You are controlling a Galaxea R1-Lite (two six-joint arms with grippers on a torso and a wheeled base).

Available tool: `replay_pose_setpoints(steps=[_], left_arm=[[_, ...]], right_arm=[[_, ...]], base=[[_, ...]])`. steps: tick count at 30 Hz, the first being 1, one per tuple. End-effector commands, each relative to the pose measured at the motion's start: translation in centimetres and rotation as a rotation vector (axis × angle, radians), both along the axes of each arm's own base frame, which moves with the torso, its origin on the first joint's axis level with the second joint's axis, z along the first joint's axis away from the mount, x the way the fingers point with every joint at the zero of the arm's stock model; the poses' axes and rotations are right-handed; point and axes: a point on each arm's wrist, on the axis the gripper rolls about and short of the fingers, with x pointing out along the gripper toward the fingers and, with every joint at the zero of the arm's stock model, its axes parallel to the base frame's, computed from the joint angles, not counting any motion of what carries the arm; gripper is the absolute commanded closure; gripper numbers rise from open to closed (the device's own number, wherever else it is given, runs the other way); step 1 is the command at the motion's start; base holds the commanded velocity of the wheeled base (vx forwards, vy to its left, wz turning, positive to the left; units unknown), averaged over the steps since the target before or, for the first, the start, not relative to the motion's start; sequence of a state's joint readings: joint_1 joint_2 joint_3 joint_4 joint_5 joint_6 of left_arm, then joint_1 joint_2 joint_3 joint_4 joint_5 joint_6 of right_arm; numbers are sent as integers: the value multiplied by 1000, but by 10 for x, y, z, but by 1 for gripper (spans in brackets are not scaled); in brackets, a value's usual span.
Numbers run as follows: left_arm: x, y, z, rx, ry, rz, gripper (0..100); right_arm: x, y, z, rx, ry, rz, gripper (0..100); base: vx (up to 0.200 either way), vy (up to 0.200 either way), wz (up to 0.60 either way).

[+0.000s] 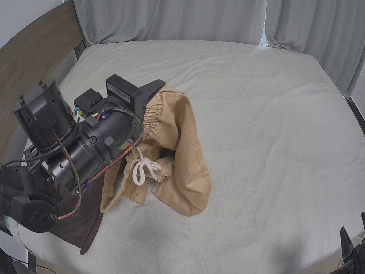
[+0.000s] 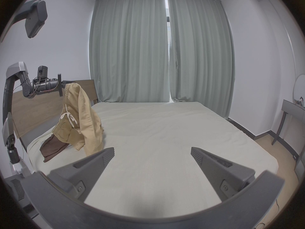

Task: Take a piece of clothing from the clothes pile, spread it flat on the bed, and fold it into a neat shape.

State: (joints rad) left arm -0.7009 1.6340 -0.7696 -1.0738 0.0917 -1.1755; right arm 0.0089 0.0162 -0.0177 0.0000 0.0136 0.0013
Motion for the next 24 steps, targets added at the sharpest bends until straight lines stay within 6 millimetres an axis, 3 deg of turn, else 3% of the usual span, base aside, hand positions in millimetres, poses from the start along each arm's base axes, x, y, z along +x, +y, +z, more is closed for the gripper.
replay_pose_setpoints(steps=[1, 13, 19, 24], left_arm=[[-1, -18, 3, -10, 3, -38, 100], [-5, -61, 7, -1, 14, -143, 100], [-1, -102, 15, -37, 25, -222, 100], [2, -124, 21, -69, 58, -264, 100]], right_arm=[[0, 0, -5, 0, 0, 0, 0], [0, 0, -5, 0, 1, 0, 0], [0, 0, -5, 2, 2, 0, 0], [0, 0, -5, 2, 2, 2, 0]], base=[[0, 0, 0], [0, 0, 0], [0, 0, 0], [0, 0, 0]])
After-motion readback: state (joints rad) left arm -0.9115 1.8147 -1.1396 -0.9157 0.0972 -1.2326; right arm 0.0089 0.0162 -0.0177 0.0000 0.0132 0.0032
